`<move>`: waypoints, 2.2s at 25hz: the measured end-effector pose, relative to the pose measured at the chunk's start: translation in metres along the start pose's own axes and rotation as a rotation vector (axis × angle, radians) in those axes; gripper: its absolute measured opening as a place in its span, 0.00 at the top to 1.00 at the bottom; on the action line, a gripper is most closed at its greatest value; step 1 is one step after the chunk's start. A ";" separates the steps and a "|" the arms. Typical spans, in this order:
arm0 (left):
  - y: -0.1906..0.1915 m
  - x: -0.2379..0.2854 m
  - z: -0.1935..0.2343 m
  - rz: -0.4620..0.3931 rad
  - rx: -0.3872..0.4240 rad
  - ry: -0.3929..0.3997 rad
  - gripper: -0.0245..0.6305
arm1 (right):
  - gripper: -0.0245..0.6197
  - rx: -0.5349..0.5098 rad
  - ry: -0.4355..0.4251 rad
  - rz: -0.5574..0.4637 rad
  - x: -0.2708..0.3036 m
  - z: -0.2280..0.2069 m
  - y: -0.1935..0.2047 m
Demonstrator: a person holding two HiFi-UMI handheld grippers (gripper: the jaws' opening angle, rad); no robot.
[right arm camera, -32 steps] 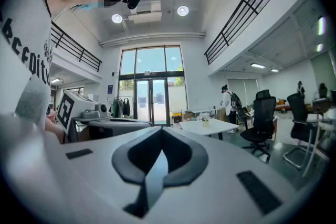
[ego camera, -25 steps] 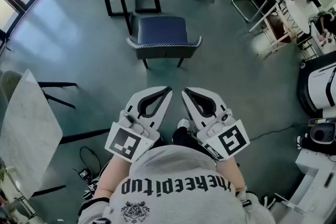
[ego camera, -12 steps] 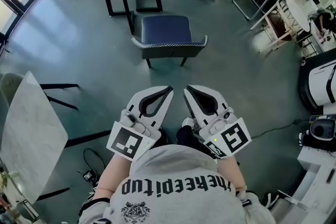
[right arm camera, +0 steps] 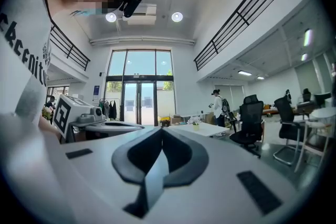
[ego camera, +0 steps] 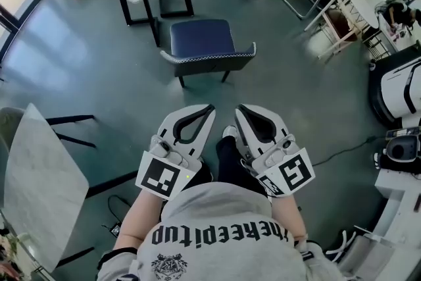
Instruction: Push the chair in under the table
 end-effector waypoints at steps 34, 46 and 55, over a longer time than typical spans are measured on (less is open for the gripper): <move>0.046 0.101 0.062 0.081 -0.021 -0.176 0.94 | 0.94 0.021 -0.111 0.111 0.060 -0.132 0.039; 0.074 0.122 0.086 0.149 -0.001 -0.189 0.94 | 0.94 0.005 -0.152 0.191 0.083 -0.162 0.073; 0.101 0.130 0.101 0.216 0.014 -0.188 0.94 | 0.92 0.018 -0.175 0.252 0.090 -0.175 0.104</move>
Point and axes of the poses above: the fingertips, and each gripper's own axes: x forward along the fingers, z to its left, y out of its underside, the point moved 7 cm from there along -x, backward along the fingers, and after that the axes turned 13 degrees about -z, right-handed, at the moved point
